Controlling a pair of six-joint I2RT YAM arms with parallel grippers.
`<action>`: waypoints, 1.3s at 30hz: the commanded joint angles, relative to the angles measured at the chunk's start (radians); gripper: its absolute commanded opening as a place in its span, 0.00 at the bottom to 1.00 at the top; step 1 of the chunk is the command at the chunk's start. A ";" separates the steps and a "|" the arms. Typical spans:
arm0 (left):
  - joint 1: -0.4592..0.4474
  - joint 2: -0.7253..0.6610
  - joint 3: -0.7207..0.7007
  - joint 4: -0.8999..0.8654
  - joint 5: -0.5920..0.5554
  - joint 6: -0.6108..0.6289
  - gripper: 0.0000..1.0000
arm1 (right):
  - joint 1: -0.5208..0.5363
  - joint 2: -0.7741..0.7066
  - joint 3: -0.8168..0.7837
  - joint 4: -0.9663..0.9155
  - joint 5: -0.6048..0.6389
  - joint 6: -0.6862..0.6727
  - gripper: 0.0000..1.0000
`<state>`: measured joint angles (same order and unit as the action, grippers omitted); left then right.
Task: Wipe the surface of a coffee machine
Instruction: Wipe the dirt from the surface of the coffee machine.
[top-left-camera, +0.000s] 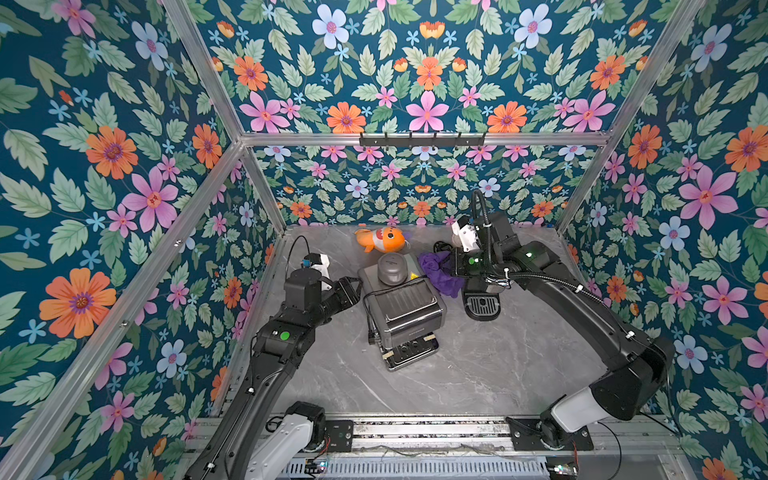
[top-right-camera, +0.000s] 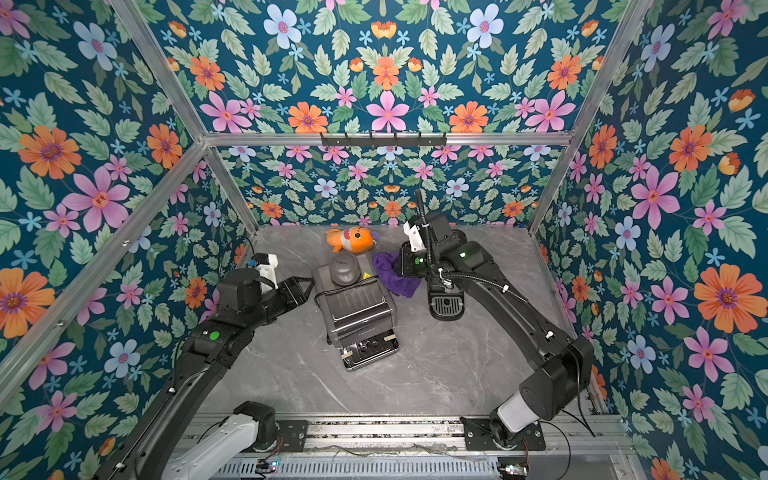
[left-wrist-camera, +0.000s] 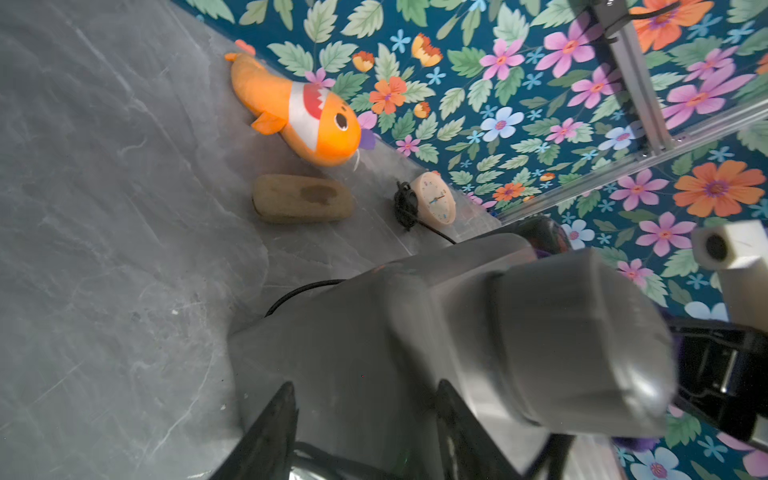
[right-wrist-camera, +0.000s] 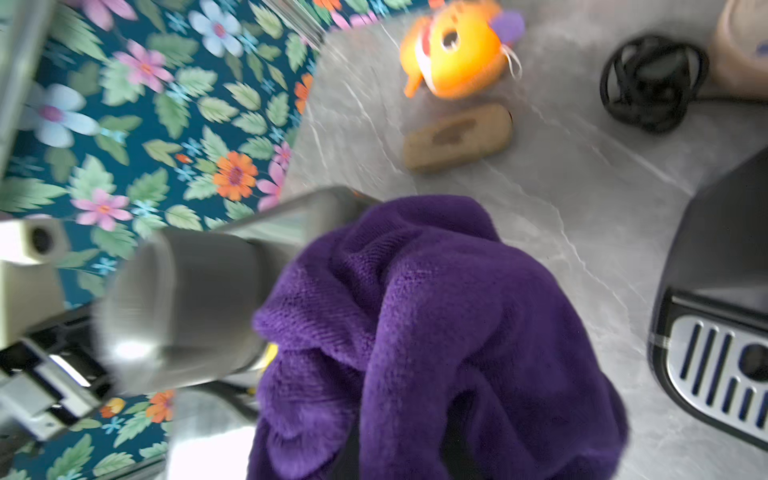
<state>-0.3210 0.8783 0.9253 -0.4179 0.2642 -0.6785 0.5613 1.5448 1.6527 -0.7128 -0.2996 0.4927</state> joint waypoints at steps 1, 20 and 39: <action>0.000 0.003 0.010 0.002 0.030 0.013 0.55 | -0.013 0.029 0.100 -0.076 0.047 -0.041 0.00; 0.002 0.001 -0.075 0.041 0.071 -0.021 0.56 | 0.027 0.161 -0.050 -0.013 0.026 0.004 0.00; 0.002 0.003 -0.095 0.037 0.053 -0.024 0.55 | 0.040 0.190 -0.227 0.099 0.051 0.050 0.00</action>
<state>-0.3199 0.8787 0.8394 -0.2928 0.3363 -0.7090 0.6010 1.7256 1.4338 -0.6296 -0.2337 0.5274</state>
